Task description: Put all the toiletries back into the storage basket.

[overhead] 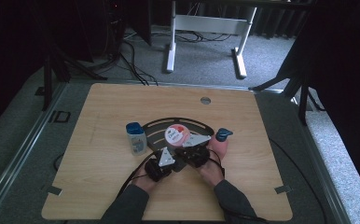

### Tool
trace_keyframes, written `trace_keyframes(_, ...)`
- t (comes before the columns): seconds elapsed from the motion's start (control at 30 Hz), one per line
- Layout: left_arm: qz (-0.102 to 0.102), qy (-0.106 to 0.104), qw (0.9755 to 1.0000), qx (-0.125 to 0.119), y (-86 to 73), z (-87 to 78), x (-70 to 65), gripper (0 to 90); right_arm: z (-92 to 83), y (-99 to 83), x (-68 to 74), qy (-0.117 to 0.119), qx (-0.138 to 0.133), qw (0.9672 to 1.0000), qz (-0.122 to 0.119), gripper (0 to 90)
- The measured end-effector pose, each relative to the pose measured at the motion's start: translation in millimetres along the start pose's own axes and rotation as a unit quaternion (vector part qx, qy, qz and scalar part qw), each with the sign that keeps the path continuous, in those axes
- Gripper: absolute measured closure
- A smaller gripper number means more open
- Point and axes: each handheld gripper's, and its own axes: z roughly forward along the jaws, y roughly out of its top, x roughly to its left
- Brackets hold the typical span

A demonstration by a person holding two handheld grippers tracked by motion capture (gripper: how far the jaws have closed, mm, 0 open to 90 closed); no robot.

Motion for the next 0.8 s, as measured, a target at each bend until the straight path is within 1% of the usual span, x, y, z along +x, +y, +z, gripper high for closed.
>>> trace_keyframes(0.2,0.000,-0.001,1.0000,0.000,0.0,-0.1,-0.1,90.0,5.6,5.1,-1.9,-0.004,-0.002,0.9999,0.012,90.0)
trace_keyframes(0.37,0.001,-0.001,1.0000,0.000,-0.2,-0.3,-0.2,90.0,12.3,11.9,-0.5,-0.004,0.000,1.0000,0.004,90.0)
trace_keyframes(0.43,0.001,-0.002,1.0000,0.001,-0.3,-0.5,-0.2,90.0,13.3,13.5,-1.4,-0.006,-0.002,1.0000,0.006,90.0)
trace_keyframes(0.57,0.002,-0.002,1.0000,0.001,-0.4,-0.6,-0.4,90.0,15.0,14.8,-6.5,-0.010,-0.006,0.9999,0.013,90.0)
trace_keyframes(0.8,0.003,-0.001,1.0000,0.001,-0.3,-0.6,-0.6,90.0,13.2,13.7,-13.5,-0.019,0.000,0.9997,0.014,90.0)
